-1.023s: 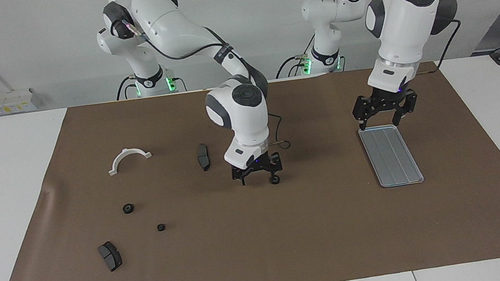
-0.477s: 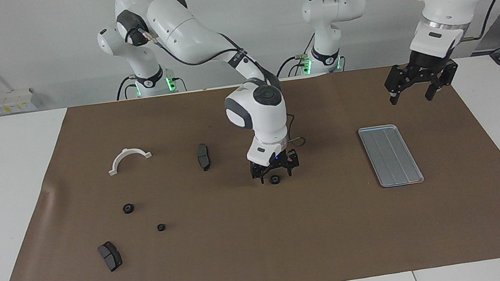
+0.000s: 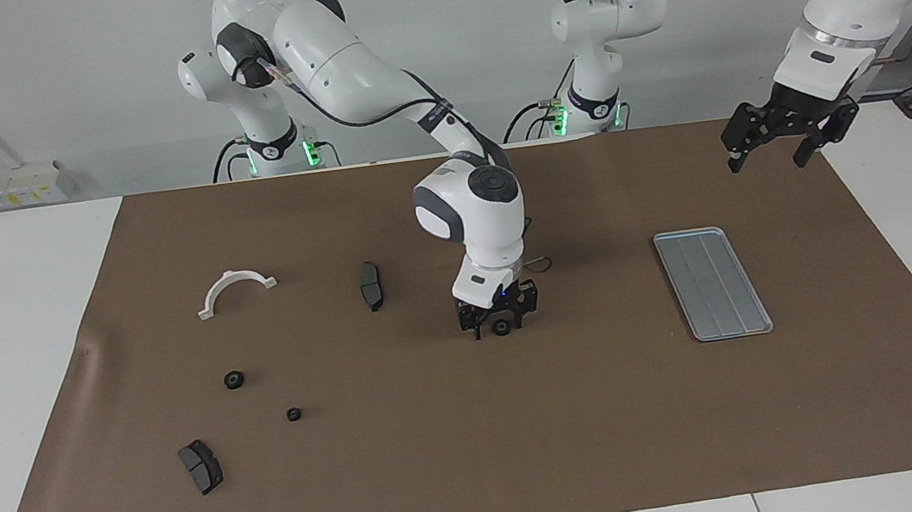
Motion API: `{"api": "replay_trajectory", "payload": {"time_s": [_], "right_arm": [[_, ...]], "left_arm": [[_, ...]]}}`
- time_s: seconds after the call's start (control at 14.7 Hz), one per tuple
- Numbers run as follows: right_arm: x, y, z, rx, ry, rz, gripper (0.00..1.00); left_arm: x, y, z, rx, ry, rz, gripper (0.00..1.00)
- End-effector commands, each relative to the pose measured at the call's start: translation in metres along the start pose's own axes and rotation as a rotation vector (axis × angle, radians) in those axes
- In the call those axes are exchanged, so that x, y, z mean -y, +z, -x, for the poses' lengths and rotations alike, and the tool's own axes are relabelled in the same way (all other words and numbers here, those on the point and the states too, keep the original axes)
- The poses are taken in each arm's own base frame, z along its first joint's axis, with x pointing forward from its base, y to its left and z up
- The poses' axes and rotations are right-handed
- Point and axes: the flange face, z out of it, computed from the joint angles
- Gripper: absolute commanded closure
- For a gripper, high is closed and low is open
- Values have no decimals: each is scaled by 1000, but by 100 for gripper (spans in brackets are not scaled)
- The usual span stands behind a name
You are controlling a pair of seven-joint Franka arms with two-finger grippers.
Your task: Place bearing gear from tray to pile
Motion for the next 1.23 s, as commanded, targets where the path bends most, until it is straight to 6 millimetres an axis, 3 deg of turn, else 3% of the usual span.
{"api": "replay_trajectory", "payload": {"time_s": [0.0, 0.14, 0.41, 0.48, 0.61, 0.68, 0.75, 1.02, 1.16], "right_arm": [[-3, 3, 4, -1, -6, 20, 26], [-3, 3, 4, 0, -7, 21, 37], [4, 3, 10, 16, -20, 29, 38], [5, 3, 11, 16, -21, 29, 44], [4, 3, 10, 15, -21, 29, 66], [4, 3, 10, 16, -21, 29, 88], [4, 3, 10, 16, -20, 28, 100], [-7, -5, 1, 19, 0, 31, 100], [-33, -29, -13, 9, 35, 32, 100]], "left_arm": [[0, -3, 34, 26, 11, 16, 0], [-1, -3, 38, 33, 7, 17, 0], [-3, -6, 27, -11, 20, -7, 0], [-4, -7, 26, -11, 26, -20, 0], [-4, -8, 22, -5, 28, -25, 0], [-4, -12, 19, 0, 28, -25, 0], [-3, -16, 21, 6, 26, -24, 0], [-7, -13, 22, 13, 23, -17, 0], [-10, -13, 23, 13, 28, -17, 0]]}}
